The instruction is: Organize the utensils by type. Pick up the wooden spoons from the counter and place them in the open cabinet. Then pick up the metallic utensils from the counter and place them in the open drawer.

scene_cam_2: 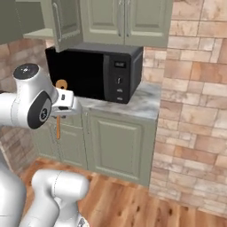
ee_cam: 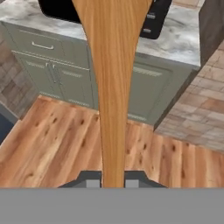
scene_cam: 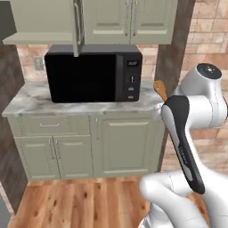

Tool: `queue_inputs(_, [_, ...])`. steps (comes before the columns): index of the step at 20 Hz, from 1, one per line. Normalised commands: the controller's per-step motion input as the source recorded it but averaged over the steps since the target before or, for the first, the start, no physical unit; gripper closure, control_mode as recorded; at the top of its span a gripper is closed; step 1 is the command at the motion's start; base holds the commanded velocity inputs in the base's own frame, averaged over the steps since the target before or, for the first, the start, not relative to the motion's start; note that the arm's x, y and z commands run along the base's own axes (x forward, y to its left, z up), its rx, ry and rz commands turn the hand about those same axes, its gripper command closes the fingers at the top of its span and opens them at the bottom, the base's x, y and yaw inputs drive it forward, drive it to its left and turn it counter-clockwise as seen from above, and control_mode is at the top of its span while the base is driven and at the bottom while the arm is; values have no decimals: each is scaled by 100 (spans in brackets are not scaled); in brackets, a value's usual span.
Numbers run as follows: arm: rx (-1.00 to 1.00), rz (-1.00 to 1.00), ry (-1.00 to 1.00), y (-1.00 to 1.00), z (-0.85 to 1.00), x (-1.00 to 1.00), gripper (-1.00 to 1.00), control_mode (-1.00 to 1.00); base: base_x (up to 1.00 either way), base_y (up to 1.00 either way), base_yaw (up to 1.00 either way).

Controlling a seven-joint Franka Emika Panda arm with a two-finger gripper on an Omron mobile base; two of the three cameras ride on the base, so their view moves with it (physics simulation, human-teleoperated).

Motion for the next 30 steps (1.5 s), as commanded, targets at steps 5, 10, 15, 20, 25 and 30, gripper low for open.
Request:
queue_inputs(5, [0, 0, 0, 0, 0, 0, 100, 100, 32, 73, -5])
queue_inputs(10, [0, 0, 0, 0, 0, 0, 100, 100, 28, 87, -7])
queue_inputs(15, [0, 0, 0, 0, 0, 0, 100, 100, 49, 79, -10])
queue_inputs(20, [0, 0, 0, 0, 0, 0, 100, 100, 60, 58, -10])
queue_inputs(25, [0, 0, 0, 0, 0, 0, 100, 100, 44, 33, -10])
queue_inputs(30, [0, 0, 0, 0, 0, 0, 100, 100, 7, 0, -2])
